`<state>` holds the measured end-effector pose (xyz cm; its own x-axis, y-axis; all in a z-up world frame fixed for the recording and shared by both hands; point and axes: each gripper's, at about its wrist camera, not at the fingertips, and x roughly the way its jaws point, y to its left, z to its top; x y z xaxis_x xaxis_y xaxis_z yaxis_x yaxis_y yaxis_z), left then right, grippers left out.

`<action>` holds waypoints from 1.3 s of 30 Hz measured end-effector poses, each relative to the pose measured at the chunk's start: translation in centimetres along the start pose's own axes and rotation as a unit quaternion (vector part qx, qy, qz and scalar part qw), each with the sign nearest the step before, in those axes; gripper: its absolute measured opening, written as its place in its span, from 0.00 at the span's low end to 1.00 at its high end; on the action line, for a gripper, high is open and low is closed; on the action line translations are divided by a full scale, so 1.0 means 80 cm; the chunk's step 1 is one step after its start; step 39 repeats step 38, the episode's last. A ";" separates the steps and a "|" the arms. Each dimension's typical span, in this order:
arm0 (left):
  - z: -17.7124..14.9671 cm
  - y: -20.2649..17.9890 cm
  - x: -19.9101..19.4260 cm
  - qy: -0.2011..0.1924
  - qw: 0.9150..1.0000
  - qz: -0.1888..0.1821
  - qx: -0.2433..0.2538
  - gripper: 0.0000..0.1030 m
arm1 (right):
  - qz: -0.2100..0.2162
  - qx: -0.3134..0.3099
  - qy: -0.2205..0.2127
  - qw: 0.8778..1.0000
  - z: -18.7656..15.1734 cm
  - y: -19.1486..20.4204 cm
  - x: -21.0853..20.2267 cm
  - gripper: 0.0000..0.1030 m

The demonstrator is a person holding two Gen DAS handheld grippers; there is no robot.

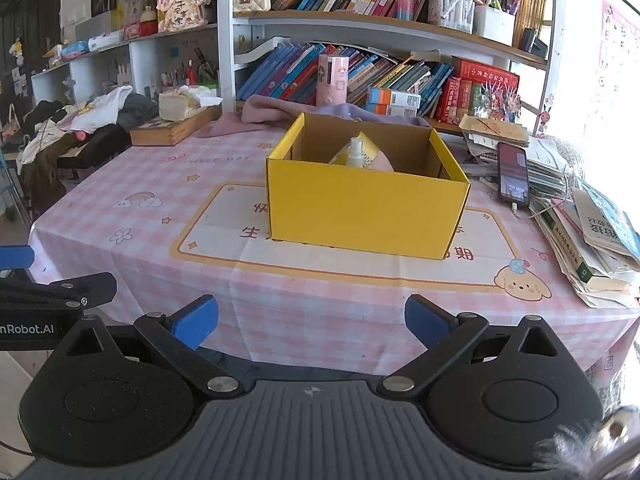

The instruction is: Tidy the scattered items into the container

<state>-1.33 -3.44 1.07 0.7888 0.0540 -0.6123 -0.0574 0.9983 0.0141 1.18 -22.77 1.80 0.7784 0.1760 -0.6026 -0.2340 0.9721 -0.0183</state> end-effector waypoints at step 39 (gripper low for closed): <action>-0.001 0.003 0.007 0.007 1.000 -0.020 0.003 1.00 | -0.004 0.003 0.002 1.000 0.001 -0.001 0.009 0.98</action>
